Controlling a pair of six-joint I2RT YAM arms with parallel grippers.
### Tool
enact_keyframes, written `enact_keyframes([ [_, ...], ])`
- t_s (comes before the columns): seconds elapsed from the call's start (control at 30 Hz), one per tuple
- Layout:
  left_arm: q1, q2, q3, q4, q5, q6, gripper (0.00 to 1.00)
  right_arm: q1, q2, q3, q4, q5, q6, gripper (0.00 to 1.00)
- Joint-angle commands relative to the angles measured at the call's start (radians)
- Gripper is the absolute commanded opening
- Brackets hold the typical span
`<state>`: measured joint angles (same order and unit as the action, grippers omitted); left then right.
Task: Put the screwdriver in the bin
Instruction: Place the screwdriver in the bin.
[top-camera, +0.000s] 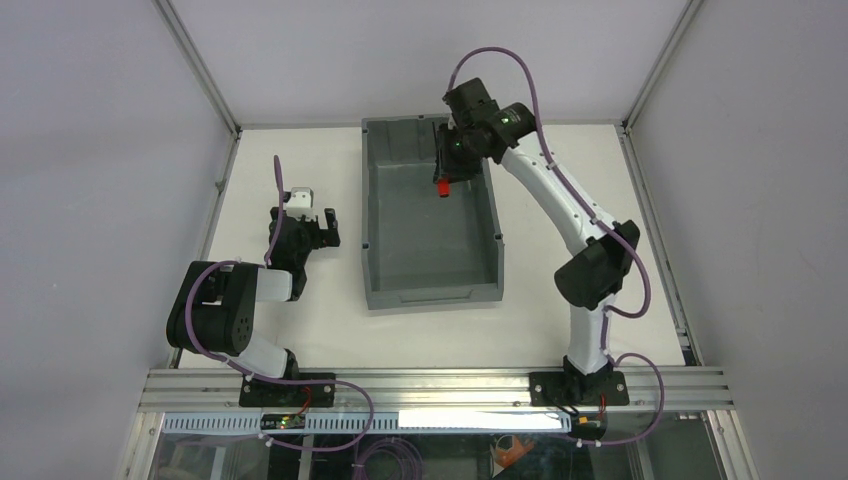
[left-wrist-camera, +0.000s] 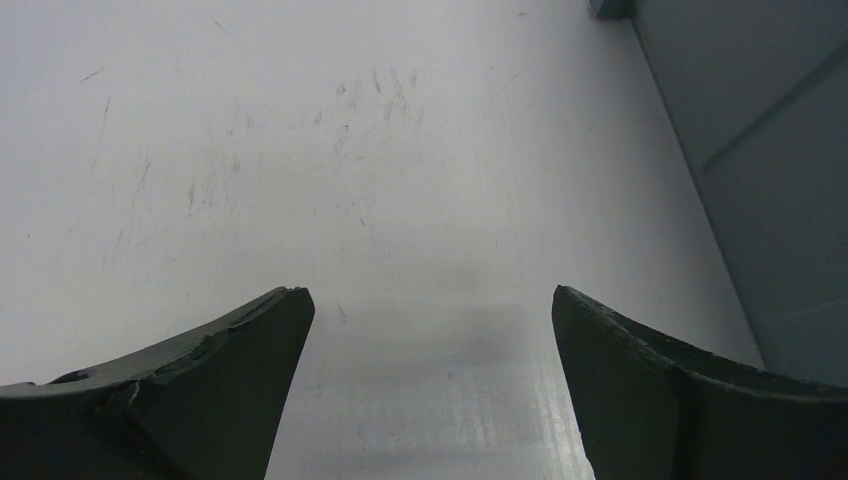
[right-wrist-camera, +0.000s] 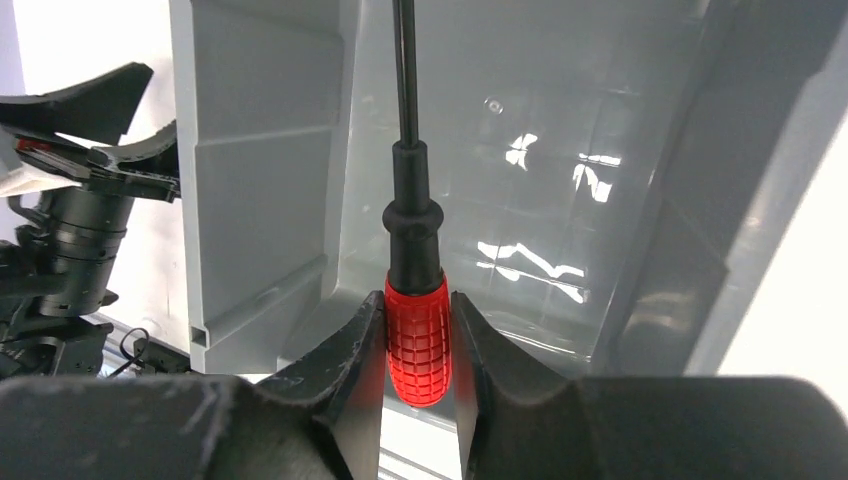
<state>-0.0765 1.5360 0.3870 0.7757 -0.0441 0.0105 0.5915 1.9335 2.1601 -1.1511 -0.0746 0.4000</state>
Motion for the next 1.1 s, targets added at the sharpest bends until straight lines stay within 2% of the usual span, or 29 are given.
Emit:
enact_keyframes([
  [0.0, 0.011, -0.031, -0.004, 0.028, 0.015, -0.009, 0.99, 0.041, 0.032, 0.048, 0.017, 0.031, 0.035, 0.00],
  [0.57, 0.011, -0.031, -0.004, 0.028, 0.015, -0.008, 0.99, 0.096, 0.200, -0.068, 0.093, 0.123, 0.110, 0.00],
  [1.07, 0.011, -0.032, -0.004, 0.027, 0.015, -0.008, 0.99, 0.098, 0.380, -0.083, 0.145, 0.181, 0.159, 0.00],
])
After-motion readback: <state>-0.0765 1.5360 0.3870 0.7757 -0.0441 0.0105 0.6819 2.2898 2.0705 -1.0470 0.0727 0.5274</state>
